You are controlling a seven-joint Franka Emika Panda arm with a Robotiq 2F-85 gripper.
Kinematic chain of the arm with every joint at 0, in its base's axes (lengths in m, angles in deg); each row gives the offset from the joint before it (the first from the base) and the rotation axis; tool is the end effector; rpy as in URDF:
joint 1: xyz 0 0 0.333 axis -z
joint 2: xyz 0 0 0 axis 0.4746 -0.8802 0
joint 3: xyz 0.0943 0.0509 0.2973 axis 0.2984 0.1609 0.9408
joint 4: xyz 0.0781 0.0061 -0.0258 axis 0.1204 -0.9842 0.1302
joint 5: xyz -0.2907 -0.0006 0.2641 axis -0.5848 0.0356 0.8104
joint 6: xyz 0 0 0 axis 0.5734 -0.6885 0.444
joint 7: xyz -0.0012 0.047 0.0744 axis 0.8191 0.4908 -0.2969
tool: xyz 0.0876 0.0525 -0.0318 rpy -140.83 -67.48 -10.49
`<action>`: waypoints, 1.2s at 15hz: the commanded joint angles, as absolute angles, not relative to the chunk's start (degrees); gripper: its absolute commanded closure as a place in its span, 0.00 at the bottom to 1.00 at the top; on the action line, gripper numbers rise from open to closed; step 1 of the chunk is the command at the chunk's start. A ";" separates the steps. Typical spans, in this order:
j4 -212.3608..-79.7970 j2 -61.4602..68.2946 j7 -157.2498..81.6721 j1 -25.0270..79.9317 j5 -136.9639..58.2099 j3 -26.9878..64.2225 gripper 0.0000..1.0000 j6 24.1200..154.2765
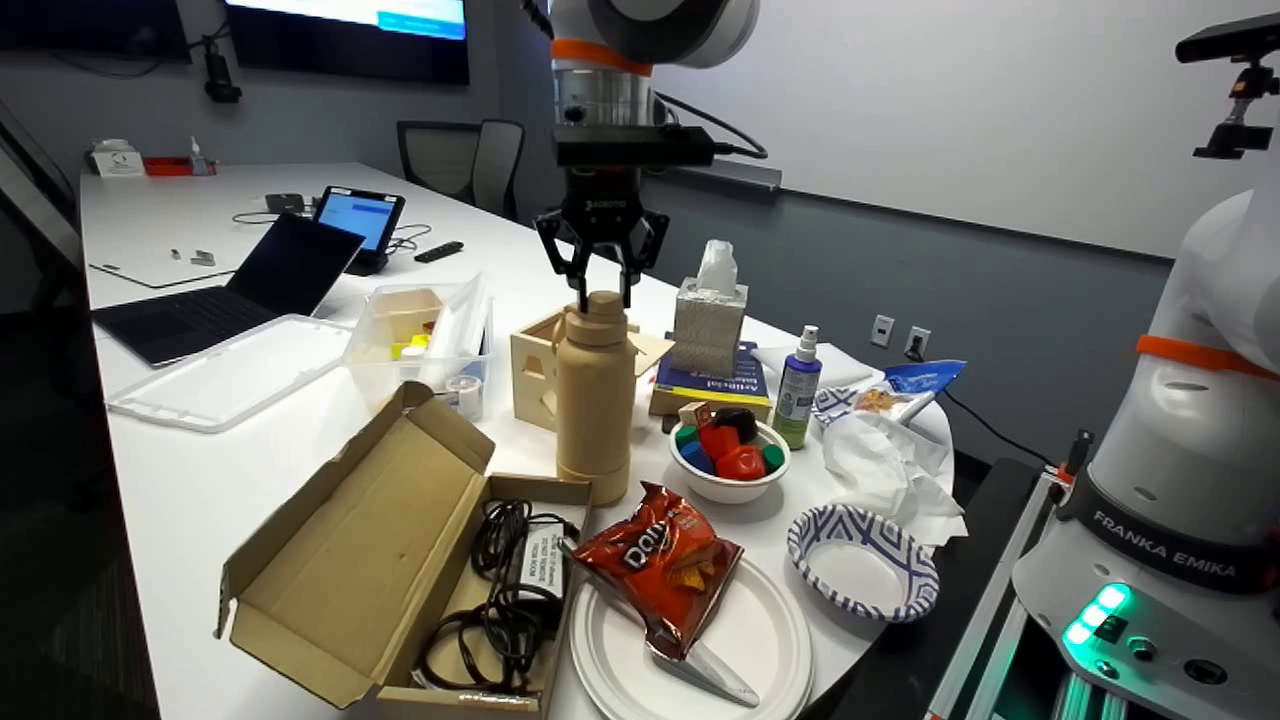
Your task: Twist the bottle on the table
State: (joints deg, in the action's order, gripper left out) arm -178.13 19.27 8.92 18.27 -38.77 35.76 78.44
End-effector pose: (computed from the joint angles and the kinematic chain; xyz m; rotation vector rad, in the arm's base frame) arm 0.4901 0.2087 0.3862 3.0193 -0.7177 0.0028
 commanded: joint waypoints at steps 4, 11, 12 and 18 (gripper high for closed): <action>-176.75 18.43 -6.19 18.30 -33.77 34.02 0.79 78.37; -175.88 17.38 -20.78 18.83 -29.70 32.59 0.79 76.98; -175.53 17.10 -22.29 18.85 -29.59 32.48 0.79 76.37; -173.32 15.29 -29.08 18.83 -30.60 32.28 0.79 73.13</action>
